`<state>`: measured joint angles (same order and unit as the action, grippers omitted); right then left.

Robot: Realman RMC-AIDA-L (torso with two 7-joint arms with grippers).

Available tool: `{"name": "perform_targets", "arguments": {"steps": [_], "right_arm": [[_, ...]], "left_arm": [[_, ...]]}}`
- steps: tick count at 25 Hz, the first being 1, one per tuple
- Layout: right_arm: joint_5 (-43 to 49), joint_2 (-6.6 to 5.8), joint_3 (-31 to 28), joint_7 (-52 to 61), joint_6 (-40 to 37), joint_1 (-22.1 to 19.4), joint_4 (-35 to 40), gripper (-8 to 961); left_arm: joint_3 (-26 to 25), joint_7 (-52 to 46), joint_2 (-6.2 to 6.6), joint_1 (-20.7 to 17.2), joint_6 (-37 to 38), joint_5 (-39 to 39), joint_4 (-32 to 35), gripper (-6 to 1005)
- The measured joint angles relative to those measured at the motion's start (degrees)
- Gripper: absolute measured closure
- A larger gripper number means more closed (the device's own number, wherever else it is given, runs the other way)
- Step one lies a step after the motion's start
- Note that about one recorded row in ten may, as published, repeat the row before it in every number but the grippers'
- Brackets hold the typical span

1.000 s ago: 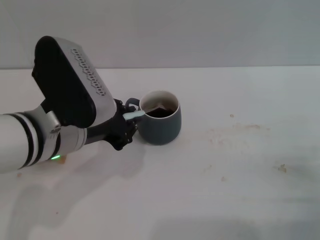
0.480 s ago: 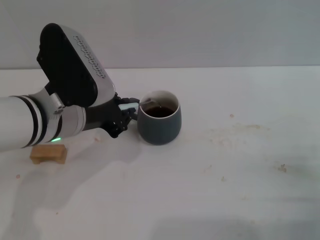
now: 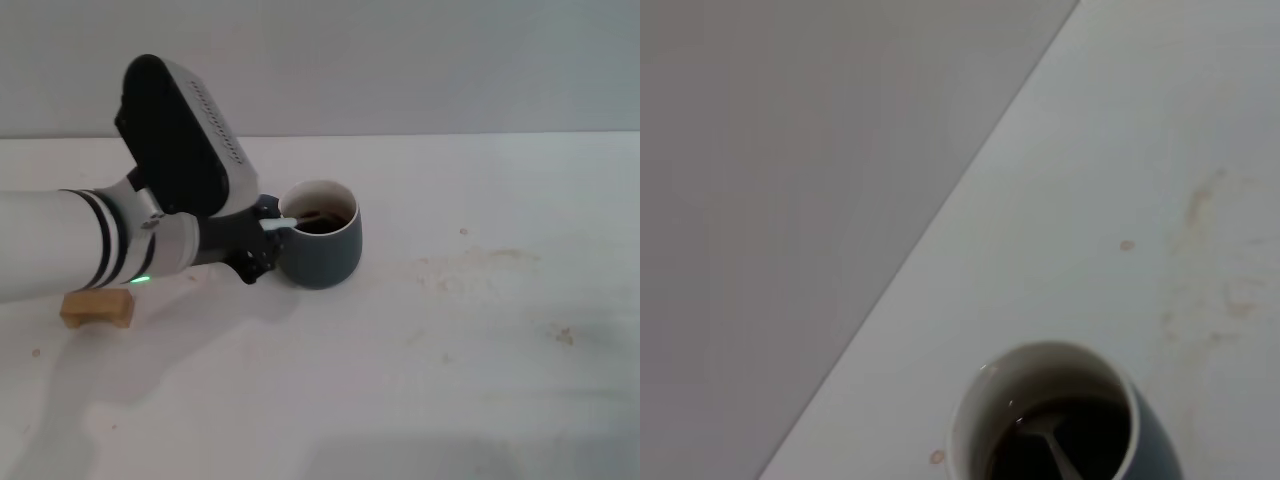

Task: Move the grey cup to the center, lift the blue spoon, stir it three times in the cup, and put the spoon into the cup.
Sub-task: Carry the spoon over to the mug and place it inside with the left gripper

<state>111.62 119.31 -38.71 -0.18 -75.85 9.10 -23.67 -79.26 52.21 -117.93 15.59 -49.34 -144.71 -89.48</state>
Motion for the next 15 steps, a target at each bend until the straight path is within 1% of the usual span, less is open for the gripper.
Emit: {"name": "perform_targets", "arguments": {"steps": [7,15], "right_arm": [[0.0,-0.06,-0.23,0.0,0.42,0.71,0.34,954],[0.0,-0.12,-0.31,0.0,0.51,1.66,0.95,954]], "left_arm": [[0.84,-0.45,-0.05,0.2,-2.6,0.05,-0.79,826],[0.07,-0.67,-0.11,-1.52,-3.84,-0.41,-1.71,826]]}}
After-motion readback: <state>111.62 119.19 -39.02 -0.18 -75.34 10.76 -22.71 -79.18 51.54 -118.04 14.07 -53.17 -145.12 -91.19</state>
